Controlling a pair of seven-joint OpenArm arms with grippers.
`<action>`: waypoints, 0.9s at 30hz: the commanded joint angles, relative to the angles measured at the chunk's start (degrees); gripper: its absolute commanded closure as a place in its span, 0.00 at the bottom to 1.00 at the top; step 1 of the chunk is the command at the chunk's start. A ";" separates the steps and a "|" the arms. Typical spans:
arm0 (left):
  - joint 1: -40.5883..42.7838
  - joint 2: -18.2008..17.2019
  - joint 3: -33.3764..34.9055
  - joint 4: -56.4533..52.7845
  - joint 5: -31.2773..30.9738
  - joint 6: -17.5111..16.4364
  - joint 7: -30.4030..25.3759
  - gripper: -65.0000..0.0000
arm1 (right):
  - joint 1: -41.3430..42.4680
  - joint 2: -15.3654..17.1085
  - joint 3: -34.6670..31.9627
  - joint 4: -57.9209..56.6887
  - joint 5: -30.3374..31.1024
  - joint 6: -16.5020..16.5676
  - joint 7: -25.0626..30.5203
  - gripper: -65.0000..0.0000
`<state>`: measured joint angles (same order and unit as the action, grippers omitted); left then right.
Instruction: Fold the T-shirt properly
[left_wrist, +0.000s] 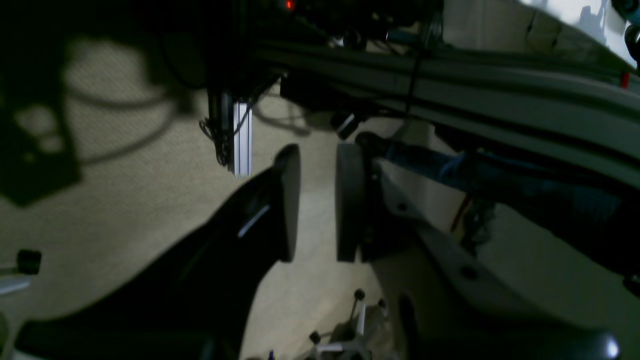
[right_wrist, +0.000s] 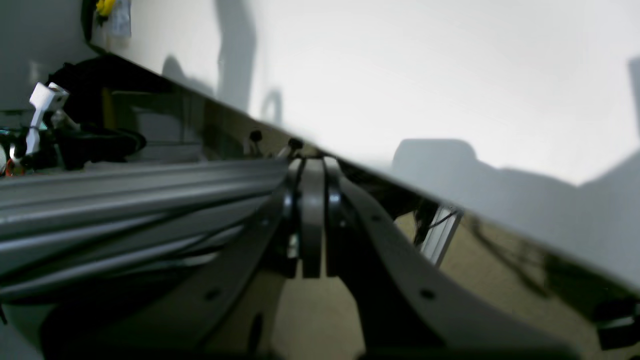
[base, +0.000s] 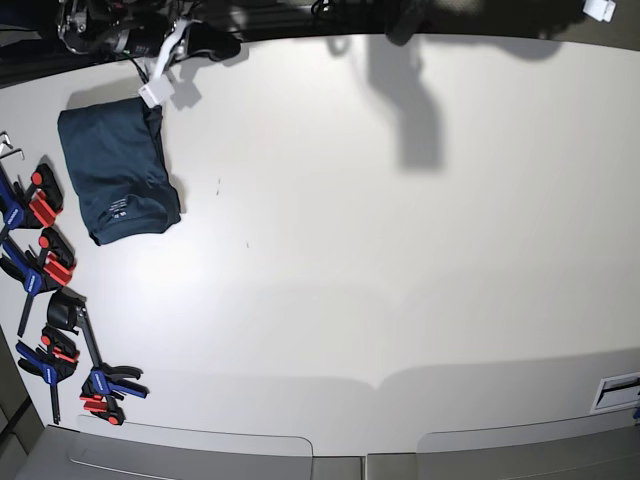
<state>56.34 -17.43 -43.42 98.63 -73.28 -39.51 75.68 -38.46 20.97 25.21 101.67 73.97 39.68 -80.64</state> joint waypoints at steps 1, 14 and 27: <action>1.11 -0.52 -0.42 0.74 -0.94 -0.49 1.09 0.83 | -0.96 0.74 0.33 0.96 1.66 0.32 0.64 1.00; 7.41 -0.52 -0.35 0.72 -0.74 -0.49 4.32 0.83 | -9.51 0.76 0.33 0.96 1.66 0.32 0.64 1.00; 14.03 -0.55 -0.28 0.72 0.28 -0.49 4.32 0.83 | -16.28 1.33 0.15 0.79 -3.61 0.32 0.64 1.00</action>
<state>69.04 -17.52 -43.40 98.76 -72.53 -39.66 79.48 -54.08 21.67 25.15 101.71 69.41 39.68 -79.96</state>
